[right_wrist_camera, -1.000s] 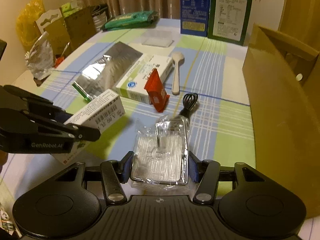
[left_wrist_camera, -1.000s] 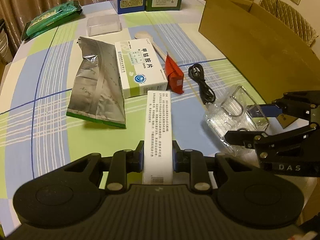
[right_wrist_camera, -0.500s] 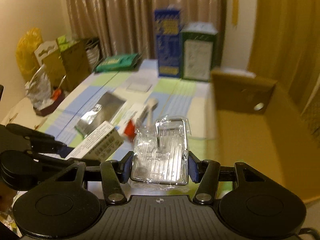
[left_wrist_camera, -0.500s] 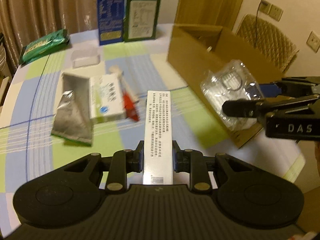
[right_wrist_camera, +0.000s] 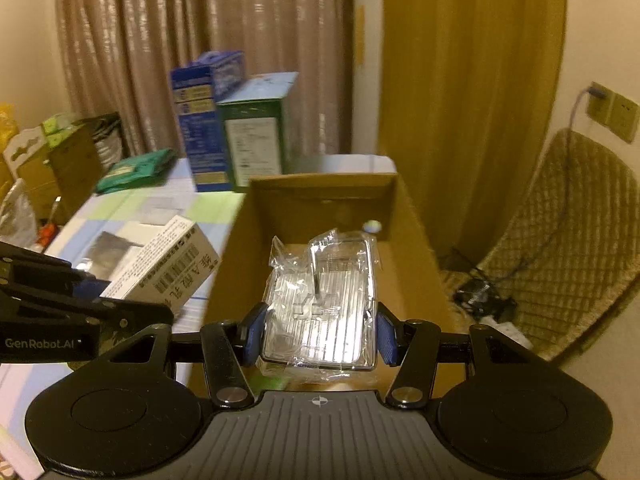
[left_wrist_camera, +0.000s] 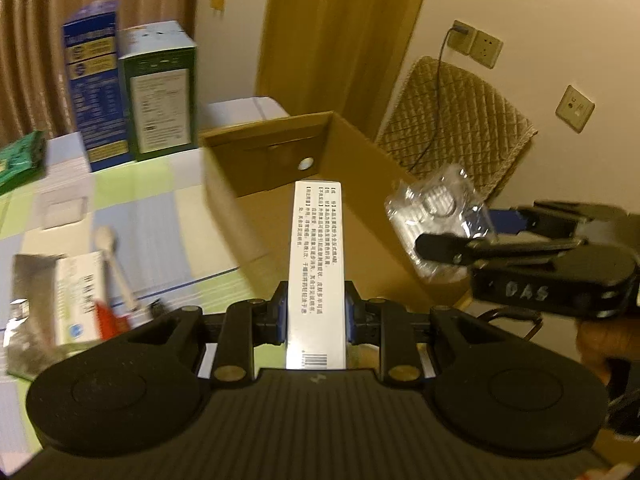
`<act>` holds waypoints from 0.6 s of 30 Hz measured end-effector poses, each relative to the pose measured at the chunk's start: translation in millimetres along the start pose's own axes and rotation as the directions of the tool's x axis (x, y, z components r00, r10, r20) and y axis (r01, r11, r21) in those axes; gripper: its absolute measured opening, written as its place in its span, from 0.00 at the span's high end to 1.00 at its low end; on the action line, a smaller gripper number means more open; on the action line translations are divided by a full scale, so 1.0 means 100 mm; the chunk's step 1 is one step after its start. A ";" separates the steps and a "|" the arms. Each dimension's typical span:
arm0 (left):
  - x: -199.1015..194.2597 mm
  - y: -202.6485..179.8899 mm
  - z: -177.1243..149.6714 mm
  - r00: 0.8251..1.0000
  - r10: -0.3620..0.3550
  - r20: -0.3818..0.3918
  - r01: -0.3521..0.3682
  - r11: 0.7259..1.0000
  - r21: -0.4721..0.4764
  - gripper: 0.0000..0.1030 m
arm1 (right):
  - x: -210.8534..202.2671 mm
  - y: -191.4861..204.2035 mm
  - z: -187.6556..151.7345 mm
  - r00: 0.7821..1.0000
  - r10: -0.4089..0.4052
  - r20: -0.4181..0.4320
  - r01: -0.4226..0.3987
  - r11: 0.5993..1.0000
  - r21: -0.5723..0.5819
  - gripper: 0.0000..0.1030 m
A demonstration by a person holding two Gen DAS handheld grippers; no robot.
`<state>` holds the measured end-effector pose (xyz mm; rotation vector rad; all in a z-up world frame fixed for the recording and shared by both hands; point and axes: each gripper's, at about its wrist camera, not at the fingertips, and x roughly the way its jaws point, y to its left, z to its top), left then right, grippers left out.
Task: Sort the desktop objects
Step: 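Carry the white box with the left tool while the right tool carries the tray to the cardboard box, then open the left tool to drop the white box into the cardboard box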
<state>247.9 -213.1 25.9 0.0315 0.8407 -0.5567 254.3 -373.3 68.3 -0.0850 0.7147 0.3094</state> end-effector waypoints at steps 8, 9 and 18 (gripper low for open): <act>0.44 -0.23 0.09 0.999 -0.034 -0.038 0.033 0.999 -0.021 0.79 | 0.15 -0.38 -0.03 0.999 -0.027 -0.025 0.028 0.999 0.037 0.50; 0.46 -0.25 0.09 0.999 -0.035 -0.040 0.034 0.999 -0.020 0.79 | 0.17 -0.40 -0.04 0.999 -0.027 -0.028 0.029 0.999 0.038 0.50; 0.64 -0.25 0.15 0.999 -0.022 -0.045 0.020 0.999 -0.050 0.79 | 0.30 -0.52 -0.09 0.998 -0.033 -0.050 0.036 0.998 0.055 0.50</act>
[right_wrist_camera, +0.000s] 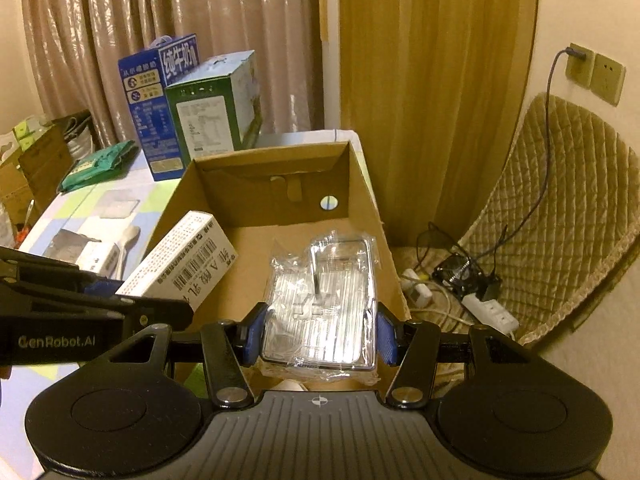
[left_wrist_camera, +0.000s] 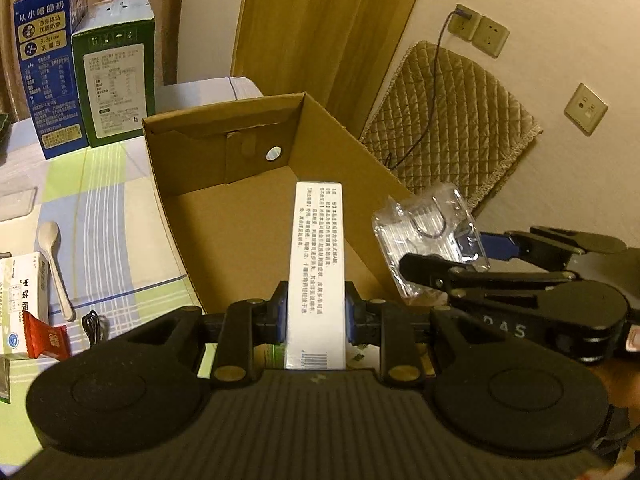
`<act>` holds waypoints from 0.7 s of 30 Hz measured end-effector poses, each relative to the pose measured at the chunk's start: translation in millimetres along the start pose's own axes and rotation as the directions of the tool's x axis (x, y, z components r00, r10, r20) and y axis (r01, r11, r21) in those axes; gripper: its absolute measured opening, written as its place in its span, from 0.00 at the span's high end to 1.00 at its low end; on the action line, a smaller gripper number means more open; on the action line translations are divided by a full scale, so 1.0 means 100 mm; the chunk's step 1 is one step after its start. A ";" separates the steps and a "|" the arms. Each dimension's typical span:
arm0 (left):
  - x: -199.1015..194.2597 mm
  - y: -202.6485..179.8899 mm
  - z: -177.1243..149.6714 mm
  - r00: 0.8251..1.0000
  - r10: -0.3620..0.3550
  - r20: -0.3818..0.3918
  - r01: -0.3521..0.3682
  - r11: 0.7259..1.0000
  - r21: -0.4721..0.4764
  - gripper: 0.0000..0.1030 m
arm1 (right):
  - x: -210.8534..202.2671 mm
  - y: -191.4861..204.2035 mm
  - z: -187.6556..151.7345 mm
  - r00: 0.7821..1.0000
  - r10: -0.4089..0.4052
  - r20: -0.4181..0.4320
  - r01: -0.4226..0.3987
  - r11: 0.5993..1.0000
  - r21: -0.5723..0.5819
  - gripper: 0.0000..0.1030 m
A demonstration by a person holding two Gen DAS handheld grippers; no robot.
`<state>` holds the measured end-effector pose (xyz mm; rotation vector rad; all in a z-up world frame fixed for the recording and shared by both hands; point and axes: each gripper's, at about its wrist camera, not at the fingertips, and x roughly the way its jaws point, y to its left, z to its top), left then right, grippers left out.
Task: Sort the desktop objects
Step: 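Open the left tool to drop the white box into the cardboard box, then open the right tool to drop the clear tray into the cardboard box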
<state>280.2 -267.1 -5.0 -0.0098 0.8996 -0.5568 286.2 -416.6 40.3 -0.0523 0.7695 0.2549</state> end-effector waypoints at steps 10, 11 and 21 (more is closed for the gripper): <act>-0.09 0.10 -0.01 0.999 0.041 0.017 -0.041 0.999 0.013 0.79 | 0.03 0.00 -0.04 1.000 0.004 -0.013 -0.004 1.000 0.001 0.50; -0.10 0.10 -0.01 0.999 0.042 0.016 -0.042 0.999 0.015 0.79 | 0.04 0.01 -0.03 1.000 0.007 -0.013 -0.007 1.000 0.000 0.50; -0.16 0.12 -0.07 0.999 0.051 0.007 -0.051 0.999 0.019 0.79 | 0.01 0.08 -0.02 1.000 0.016 -0.012 -0.016 1.000 -0.006 0.50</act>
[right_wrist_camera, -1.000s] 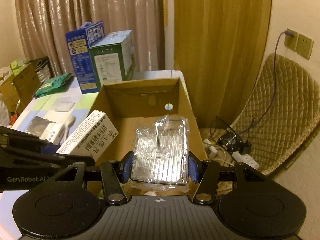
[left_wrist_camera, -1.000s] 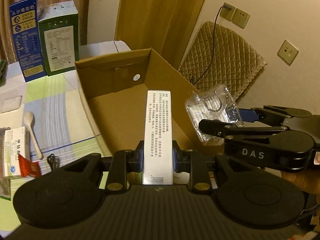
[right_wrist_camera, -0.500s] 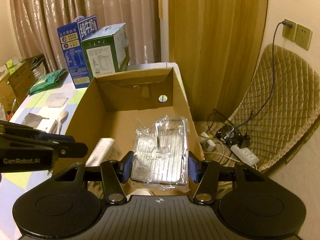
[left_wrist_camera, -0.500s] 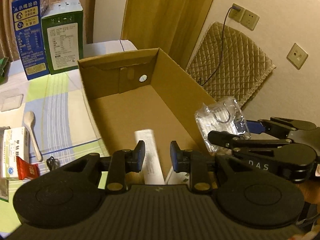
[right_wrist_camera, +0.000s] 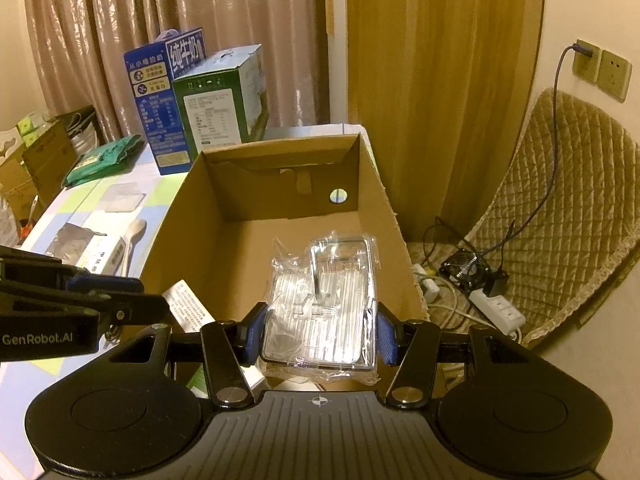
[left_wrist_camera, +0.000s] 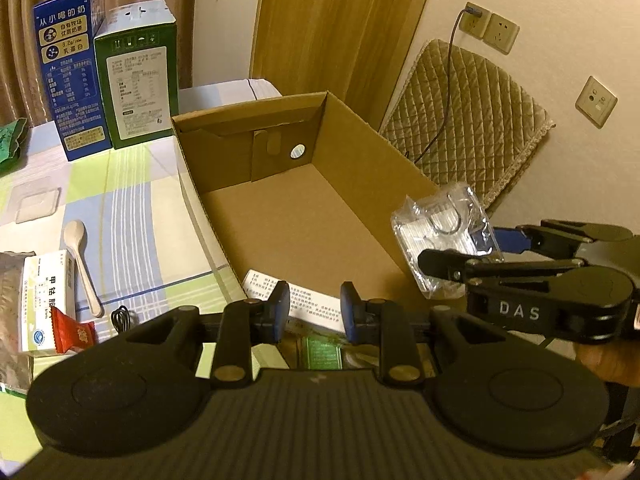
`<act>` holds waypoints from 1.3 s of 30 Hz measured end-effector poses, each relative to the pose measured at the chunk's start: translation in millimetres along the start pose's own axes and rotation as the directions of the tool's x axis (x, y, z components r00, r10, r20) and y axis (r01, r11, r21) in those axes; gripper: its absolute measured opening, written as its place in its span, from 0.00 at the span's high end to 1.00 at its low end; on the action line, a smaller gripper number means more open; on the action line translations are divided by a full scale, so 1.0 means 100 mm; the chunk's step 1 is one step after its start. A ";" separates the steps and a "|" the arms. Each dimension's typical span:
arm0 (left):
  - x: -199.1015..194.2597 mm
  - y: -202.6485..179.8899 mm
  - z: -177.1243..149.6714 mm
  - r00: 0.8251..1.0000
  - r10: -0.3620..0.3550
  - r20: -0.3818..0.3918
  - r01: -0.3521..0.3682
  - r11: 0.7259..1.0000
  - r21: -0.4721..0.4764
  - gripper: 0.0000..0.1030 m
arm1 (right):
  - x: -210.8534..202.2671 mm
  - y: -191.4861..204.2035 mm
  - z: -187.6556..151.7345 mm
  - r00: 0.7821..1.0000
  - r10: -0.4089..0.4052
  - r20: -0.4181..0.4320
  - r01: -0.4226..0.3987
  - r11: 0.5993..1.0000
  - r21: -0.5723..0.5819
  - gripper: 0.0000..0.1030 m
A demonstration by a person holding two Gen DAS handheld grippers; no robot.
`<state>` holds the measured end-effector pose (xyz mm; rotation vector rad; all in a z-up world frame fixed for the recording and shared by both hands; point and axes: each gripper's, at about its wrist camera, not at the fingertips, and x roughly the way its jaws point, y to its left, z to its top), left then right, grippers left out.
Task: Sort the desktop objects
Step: 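Open the right tool to drop the clear tray into the cardboard box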
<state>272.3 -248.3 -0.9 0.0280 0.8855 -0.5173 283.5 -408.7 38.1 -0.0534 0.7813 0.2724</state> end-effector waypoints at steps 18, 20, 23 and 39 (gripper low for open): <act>-0.10 0.04 -0.02 1.000 0.009 0.012 -0.009 1.000 0.002 0.79 | -0.01 0.05 0.03 1.000 0.009 -0.012 -0.009 1.000 -0.003 0.50; -0.12 0.05 -0.02 1.000 0.012 0.015 -0.012 1.000 0.000 0.78 | -0.01 0.06 0.04 1.000 0.014 -0.014 -0.014 1.000 0.001 0.50; -0.15 0.08 -0.02 1.000 0.018 0.021 -0.018 1.000 -0.005 0.75 | -0.02 0.05 0.07 1.000 0.023 0.006 -0.023 0.999 0.022 0.35; -0.35 0.16 -0.12 0.998 0.052 0.041 -0.051 0.999 -0.010 0.42 | -0.22 0.03 0.03 1.000 0.007 0.031 -0.008 0.999 0.034 0.27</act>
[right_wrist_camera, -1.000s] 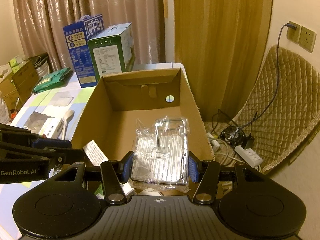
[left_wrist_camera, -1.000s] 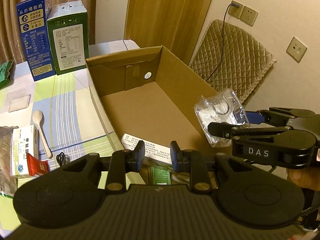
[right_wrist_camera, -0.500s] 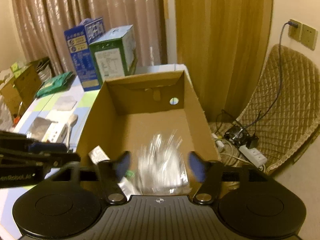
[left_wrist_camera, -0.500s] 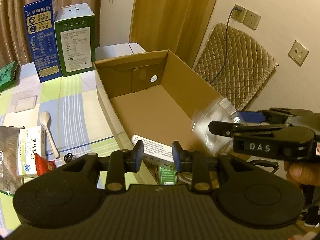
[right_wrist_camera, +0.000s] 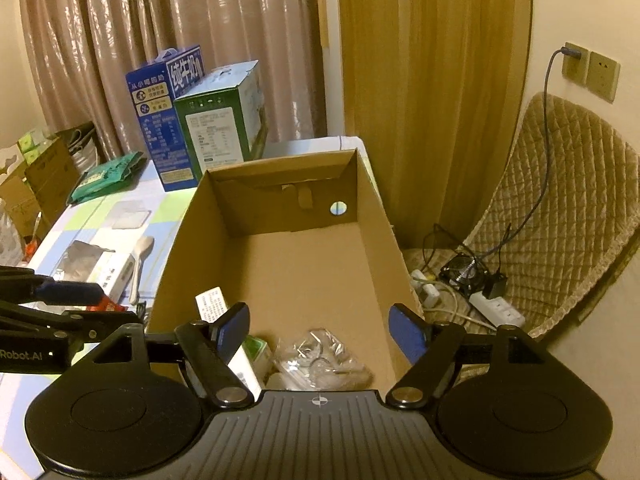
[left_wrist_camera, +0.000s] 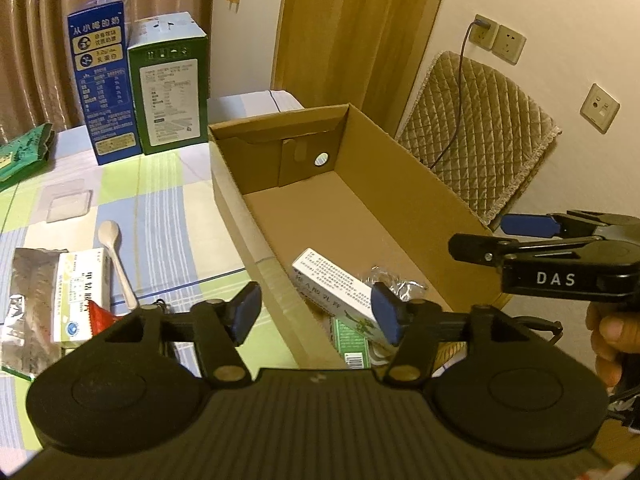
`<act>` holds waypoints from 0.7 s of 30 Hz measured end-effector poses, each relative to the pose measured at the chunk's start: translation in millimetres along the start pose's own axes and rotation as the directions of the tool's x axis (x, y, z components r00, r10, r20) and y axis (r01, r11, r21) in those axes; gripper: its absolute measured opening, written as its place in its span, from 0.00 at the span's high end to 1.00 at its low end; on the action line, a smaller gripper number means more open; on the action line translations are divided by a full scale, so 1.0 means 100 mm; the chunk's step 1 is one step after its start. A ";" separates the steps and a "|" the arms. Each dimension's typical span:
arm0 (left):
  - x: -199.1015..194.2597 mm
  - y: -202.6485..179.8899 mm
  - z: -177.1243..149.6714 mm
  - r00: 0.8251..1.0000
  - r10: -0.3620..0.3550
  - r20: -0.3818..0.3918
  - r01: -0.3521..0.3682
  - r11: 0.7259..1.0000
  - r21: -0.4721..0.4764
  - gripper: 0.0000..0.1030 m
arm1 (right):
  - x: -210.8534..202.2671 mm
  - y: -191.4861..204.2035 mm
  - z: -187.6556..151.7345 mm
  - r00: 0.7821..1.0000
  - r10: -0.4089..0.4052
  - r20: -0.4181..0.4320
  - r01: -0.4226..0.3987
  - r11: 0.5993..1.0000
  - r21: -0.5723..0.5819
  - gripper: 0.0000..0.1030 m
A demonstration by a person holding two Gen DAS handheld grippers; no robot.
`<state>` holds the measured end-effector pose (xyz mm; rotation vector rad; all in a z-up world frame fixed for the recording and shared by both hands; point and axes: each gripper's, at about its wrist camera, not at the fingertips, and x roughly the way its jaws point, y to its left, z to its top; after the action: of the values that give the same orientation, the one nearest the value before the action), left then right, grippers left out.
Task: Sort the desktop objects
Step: 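Move both open tools back over the table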
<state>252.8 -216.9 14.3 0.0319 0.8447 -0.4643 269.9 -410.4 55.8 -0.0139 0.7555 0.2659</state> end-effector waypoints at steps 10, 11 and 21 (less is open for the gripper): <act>-0.25 0.09 -0.09 0.999 0.037 0.025 -0.037 0.999 -0.002 0.13 | -0.19 0.20 -0.06 1.000 0.013 0.008 -0.013 1.000 -0.025 0.16; -0.28 0.10 -0.10 0.999 0.044 0.031 -0.044 0.999 -0.002 0.11 | -0.21 0.23 -0.07 1.000 0.015 0.008 -0.015 0.999 -0.029 0.15; -0.59 0.30 -0.28 0.988 0.148 0.047 -0.148 0.989 -0.003 0.01 | -0.37 0.54 -0.17 0.999 0.040 0.004 -0.040 0.997 -0.073 0.06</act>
<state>211.4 -161.5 34.1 0.0832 0.7895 -0.3243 219.6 -368.2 73.2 -0.0671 0.7405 0.3313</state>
